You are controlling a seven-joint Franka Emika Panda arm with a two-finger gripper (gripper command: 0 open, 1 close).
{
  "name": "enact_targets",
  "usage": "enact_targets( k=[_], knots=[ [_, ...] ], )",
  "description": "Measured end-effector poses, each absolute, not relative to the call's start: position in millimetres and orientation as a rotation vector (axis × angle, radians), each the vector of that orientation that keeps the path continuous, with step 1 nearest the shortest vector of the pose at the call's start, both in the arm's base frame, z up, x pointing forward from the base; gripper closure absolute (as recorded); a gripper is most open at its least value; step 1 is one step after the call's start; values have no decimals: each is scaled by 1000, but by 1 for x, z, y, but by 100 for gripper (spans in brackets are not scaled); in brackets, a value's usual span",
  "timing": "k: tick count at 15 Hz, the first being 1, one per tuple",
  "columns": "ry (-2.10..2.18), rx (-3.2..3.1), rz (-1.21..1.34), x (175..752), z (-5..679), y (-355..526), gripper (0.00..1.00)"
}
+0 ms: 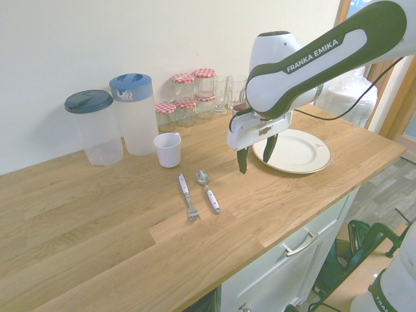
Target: Put the spoon into the plate
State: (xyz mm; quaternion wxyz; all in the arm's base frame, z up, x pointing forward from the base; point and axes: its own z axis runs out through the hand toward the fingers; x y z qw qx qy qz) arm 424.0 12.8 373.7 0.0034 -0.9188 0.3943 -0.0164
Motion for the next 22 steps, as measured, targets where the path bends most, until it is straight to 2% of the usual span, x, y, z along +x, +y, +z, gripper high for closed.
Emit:
enact_targets(
  k=[4, 9, 22],
  knots=[
    [1290, -2855, -73, 425, 379, 20, 0],
    [1433, -2817, -98, 422, 391, 98, 0],
    [1466, -2779, -9, 421, 347, 146, 0]
  ],
)
